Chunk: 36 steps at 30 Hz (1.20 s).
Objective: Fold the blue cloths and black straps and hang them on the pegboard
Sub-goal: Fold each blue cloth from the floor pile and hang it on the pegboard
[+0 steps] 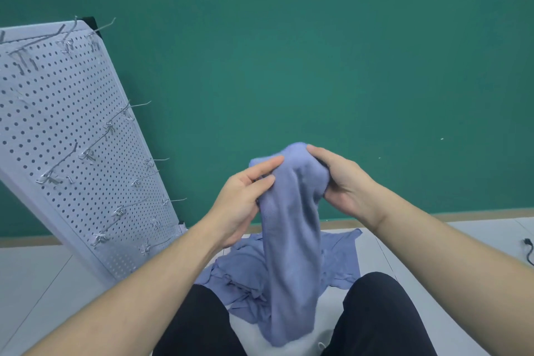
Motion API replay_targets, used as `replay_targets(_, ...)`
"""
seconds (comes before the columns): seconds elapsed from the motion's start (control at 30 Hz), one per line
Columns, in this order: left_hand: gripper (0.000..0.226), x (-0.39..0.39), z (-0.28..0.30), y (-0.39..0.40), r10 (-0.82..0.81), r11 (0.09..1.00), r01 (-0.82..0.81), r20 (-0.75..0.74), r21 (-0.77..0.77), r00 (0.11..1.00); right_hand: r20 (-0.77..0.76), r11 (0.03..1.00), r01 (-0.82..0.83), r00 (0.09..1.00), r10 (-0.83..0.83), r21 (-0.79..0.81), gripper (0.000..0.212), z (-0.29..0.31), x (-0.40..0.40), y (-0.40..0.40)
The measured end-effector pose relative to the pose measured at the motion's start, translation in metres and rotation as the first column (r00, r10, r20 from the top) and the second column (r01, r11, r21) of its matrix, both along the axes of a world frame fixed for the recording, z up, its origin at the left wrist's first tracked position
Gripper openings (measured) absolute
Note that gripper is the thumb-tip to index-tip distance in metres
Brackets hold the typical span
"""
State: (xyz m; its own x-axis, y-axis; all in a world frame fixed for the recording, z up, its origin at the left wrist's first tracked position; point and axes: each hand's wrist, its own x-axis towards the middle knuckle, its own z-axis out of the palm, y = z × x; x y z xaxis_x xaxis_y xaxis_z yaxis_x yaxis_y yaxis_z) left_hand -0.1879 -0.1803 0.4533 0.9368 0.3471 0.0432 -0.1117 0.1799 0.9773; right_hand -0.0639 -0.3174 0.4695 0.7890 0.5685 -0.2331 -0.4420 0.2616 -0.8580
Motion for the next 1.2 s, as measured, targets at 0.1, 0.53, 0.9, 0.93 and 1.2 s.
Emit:
replay_targets(0.1, 0.050, 0.002, 0.003, 0.000, -0.073, 0.997, 0.072, 0.040, 0.020, 0.997, 0.028, 0.982, -0.180, 0.983, 0.181, -0.052, 0.051, -0.009, 0.000, -0.008)
replay_targets(0.53, 0.051, 0.007, -0.009, 0.031, 0.324, 0.939, -0.320, -0.008, 0.127, 0.946, 0.476, 0.921, 0.026, 0.862, 0.177, -0.389, 0.016, -0.020, -0.022, -0.007)
replay_targets(0.9, 0.029, -0.021, -0.044, -0.004, 0.104, 0.984, -0.098, -0.032, 0.152, 0.994, 0.047, 0.964, -0.028, 0.998, 0.042, -0.265, 0.031, -0.003, -0.024, 0.007)
replay_targets(0.93, 0.029, -0.017, -0.041, -0.005, 0.118, 0.973, -0.110, -0.026, 0.205, 0.993, 0.035, 0.966, -0.036, 0.998, 0.046, -0.256, 0.036, -0.003, -0.024, 0.006)
replay_targets(1.2, 0.062, 0.006, -0.008, 0.006, 0.209, 0.971, -0.211, 0.023, 0.112, 0.978, 0.113, 0.859, -0.379, 0.891, 0.439, -0.343, 0.041, -0.024, -0.029, -0.017)
